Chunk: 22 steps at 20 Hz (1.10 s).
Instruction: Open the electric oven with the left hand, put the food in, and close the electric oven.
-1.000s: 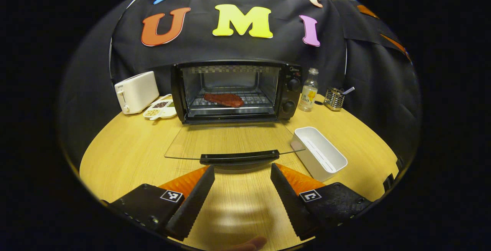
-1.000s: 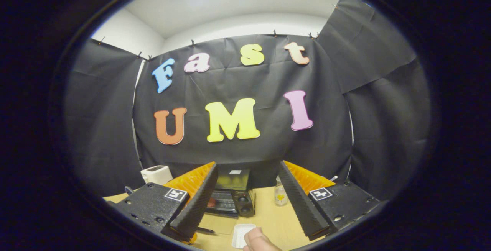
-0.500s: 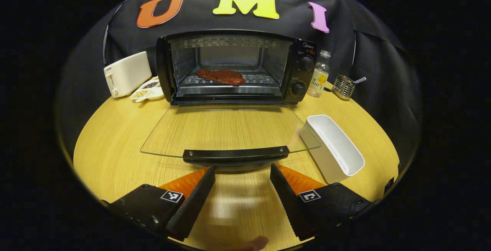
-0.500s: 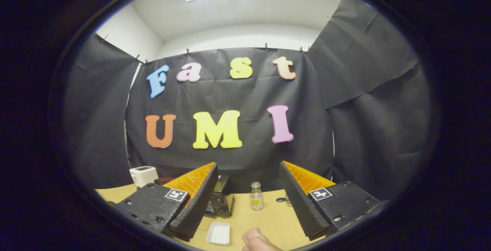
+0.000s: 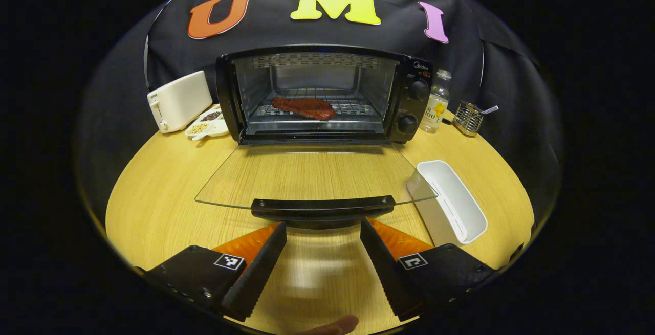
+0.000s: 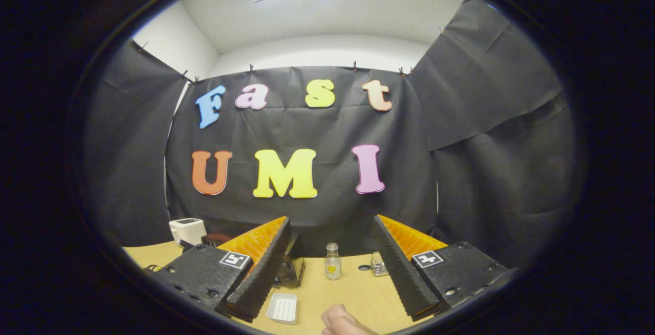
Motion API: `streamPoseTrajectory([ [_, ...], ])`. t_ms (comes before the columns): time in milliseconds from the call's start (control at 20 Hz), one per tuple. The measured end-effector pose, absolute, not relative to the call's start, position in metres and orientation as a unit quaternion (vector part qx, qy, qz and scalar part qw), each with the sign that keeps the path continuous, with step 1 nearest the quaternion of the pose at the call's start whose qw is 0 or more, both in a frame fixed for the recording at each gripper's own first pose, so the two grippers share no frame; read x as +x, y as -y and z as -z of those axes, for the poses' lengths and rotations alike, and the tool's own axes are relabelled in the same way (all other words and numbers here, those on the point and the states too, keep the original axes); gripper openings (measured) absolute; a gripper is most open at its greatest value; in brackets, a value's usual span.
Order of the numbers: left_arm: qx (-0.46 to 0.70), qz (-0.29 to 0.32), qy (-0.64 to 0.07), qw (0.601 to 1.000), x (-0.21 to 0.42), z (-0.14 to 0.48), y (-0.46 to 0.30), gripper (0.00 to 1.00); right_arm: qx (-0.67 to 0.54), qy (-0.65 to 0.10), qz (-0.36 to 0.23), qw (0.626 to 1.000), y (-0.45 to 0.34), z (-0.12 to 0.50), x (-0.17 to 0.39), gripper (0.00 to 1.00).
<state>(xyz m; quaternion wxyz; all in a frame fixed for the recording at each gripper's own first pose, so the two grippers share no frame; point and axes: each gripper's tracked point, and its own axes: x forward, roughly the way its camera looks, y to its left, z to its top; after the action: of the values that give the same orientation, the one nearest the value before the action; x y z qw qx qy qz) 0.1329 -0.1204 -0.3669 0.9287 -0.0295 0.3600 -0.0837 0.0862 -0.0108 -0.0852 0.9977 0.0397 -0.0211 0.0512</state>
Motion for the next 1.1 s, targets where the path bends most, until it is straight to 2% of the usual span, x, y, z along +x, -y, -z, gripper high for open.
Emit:
streamPoseTrajectory([
  [50, -0.028, 0.084, -0.356, 0.930, 0.134, 0.364, 0.120, 0.94, 0.040, 0.019, -0.051, 0.998, 0.011, 0.086, 0.085, 1.00],
  [100, -0.029, 0.083, -0.352, 0.932, 0.135, 0.362, 0.120, 0.94, 0.039, 0.017, -0.049, 0.998, 0.012, 0.086, 0.084, 0.96],
  [150, -0.029, 0.083, -0.349, 0.933, 0.136, 0.359, 0.120, 0.94, 0.037, 0.015, -0.047, 0.998, 0.014, 0.087, 0.083, 0.96],
  [200, -0.029, 0.084, -0.346, 0.934, 0.137, 0.355, 0.120, 0.94, 0.036, 0.014, -0.046, 0.998, 0.015, 0.087, 0.082, 1.00],
  [350, -0.031, 0.085, -0.333, 0.939, 0.142, 0.343, 0.119, 0.94, 0.035, 0.014, -0.039, 0.999, 0.018, 0.085, 0.079, 1.00],
  [400, -0.030, 0.085, -0.327, 0.941, 0.144, 0.338, 0.119, 0.94, 0.034, 0.014, -0.037, 0.999, 0.019, 0.085, 0.078, 0.96],
  [650, -0.001, 0.079, -0.288, 0.954, 0.163, 0.314, 0.108, 0.93, 0.028, 0.013, -0.033, 0.999, 0.019, 0.082, 0.071, 0.96],
  [900, 0.000, 0.088, -0.237, 0.967, 0.200, 0.275, 0.105, 0.97, 0.028, 0.014, -0.030, 0.999, 0.020, 0.081, 0.059, 0.96],
  [950, 0.000, 0.091, -0.227, 0.970, 0.209, 0.268, 0.105, 0.89, 0.029, 0.013, -0.030, 0.999, 0.019, 0.080, 0.056, 1.00],
  [1000, 0.002, 0.093, -0.215, 0.972, 0.221, 0.263, 0.105, 0.96, 0.029, 0.011, -0.029, 0.999, 0.020, 0.080, 0.053, 0.96],
  [1100, -0.003, 0.097, -0.235, 0.967, 0.233, 0.272, 0.102, 0.96, 0.029, 0.011, -0.033, 0.999, 0.017, 0.078, 0.044, 0.96],
])
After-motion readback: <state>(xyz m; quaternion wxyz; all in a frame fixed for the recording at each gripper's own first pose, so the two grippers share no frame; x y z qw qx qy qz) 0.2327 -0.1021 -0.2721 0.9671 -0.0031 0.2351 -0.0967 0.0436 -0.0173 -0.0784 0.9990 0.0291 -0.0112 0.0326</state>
